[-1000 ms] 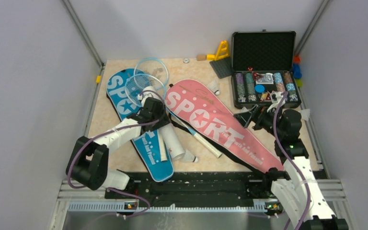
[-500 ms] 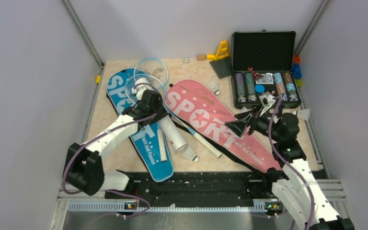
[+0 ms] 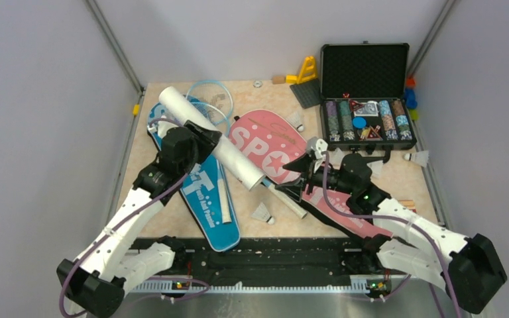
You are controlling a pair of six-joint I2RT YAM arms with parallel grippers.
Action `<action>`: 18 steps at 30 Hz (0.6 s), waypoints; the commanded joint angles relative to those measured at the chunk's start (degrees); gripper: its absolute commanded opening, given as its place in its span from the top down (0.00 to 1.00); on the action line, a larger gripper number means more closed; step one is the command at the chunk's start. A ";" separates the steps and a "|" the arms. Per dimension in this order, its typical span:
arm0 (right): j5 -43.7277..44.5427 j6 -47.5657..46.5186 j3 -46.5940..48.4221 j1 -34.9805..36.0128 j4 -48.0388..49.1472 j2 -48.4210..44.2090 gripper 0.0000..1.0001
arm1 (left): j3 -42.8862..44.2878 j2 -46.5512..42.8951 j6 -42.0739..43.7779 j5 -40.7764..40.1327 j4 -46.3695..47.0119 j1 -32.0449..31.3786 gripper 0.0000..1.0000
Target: Pack up the badminton gear
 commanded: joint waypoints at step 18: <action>5.35 -7.79 2.54 8.79 26.69 9.64 0.73 | -5.56 -5.89 -13.59 7.47 5.05 -0.25 0.62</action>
